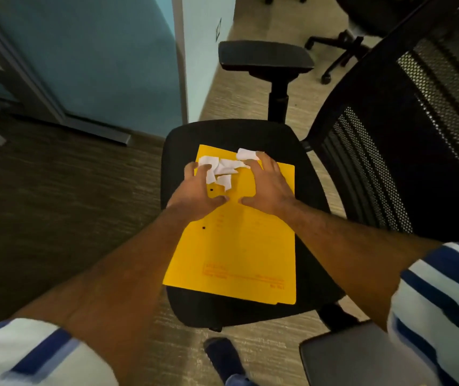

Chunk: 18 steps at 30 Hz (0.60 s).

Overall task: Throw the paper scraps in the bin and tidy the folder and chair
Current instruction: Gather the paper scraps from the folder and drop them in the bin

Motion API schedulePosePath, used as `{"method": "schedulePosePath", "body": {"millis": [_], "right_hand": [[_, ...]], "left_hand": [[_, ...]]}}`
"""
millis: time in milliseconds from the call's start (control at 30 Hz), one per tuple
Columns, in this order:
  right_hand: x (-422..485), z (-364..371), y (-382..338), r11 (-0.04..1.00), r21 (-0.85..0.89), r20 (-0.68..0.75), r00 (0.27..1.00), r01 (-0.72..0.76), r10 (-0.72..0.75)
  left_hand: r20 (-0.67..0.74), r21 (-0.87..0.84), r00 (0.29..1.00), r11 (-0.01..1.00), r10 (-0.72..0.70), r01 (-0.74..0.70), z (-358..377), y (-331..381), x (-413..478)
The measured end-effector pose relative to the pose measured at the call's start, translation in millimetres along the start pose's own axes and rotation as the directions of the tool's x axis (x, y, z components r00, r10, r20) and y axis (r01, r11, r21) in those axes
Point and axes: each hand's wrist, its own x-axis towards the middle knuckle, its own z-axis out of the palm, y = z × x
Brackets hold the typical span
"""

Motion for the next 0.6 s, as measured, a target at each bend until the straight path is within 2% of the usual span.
{"method": "schedulePosePath", "body": {"millis": [100, 200, 300, 400, 600], "right_hand": [[27, 1, 9, 0.999, 0.030, -0.028, 0.999, -0.027, 0.028], [49, 1, 13, 0.996, 0.052, 0.018, 0.997, -0.074, 0.073], [58, 5, 13, 0.994, 0.071, 0.107, 0.991, -0.084, 0.076], [52, 13, 9, 0.996, 0.076, 0.161, 0.987, -0.034, 0.022], [31, 25, 2, 0.996, 0.062, 0.092, 0.994, 0.059, -0.064]], "left_hand": [[-0.005, 0.134, 1.000, 0.991, 0.028, -0.027, 1, 2, 25], [0.035, 0.204, 0.999, 0.979, -0.001, -0.006, 3, 1, 42], [0.072, 0.232, 0.997, 0.973, -0.018, 0.001, 7, 0, 53], [0.069, 0.237, 0.998, 0.971, -0.002, -0.014, 14, -1, 54], [0.000, 0.210, 0.996, 0.973, 0.093, -0.091, 31, -7, 48]]}}
